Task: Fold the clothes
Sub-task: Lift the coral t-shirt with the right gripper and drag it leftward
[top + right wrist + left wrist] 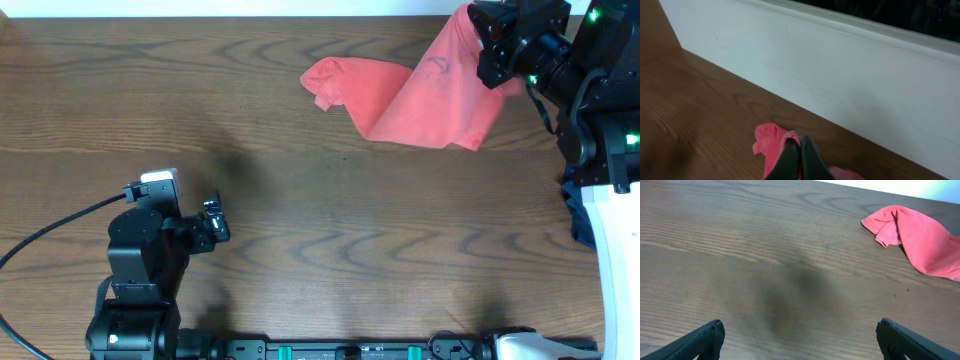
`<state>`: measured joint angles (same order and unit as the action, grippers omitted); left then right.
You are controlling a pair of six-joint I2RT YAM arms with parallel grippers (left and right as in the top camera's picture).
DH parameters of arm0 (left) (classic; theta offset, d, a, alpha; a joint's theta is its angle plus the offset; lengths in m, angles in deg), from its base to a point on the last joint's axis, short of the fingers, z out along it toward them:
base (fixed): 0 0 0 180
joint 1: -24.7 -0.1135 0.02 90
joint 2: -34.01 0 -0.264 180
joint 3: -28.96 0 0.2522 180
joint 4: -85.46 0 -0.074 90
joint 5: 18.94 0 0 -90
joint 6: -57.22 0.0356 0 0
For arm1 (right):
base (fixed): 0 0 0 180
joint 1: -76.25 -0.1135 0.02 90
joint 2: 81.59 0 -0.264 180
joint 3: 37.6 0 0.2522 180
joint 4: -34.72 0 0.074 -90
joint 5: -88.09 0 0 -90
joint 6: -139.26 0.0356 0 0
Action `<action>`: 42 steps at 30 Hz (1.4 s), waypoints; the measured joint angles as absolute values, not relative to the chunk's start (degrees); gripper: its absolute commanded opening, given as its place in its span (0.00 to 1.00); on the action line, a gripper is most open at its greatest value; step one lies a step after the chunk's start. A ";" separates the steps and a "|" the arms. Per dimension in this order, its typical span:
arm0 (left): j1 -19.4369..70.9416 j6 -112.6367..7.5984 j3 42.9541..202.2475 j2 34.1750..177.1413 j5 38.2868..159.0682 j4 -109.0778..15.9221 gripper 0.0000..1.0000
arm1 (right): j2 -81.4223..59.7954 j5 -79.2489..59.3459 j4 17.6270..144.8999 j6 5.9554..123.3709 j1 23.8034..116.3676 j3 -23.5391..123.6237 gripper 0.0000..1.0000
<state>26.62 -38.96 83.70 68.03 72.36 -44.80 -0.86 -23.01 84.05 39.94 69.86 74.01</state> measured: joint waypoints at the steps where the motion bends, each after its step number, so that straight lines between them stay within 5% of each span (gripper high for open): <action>1: 26.62 -38.96 83.70 68.03 72.36 -44.80 0.98 | -0.86 -22.92 84.14 39.94 69.86 74.01 0.01; 8: 26.62 -38.96 83.70 68.03 72.36 -44.80 0.98 | -0.86 -17.07 85.16 40.01 69.86 74.01 0.01; 18: 26.62 -38.96 83.70 68.03 72.36 -44.80 0.98 | -0.86 8.20 90.61 50.54 69.77 74.01 0.01; 25: 26.62 -38.96 83.70 68.03 72.36 -44.82 0.98 | -0.86 -5.15 93.16 46.00 66.01 74.01 0.01; 32: 26.62 -38.96 83.70 68.03 72.36 -44.77 0.98 | -0.84 -13.15 81.14 48.18 56.61 73.99 0.01; 42: 26.62 -38.96 83.70 68.03 72.36 -44.80 0.98 | 0.04 20.33 93.40 59.29 54.86 74.05 0.01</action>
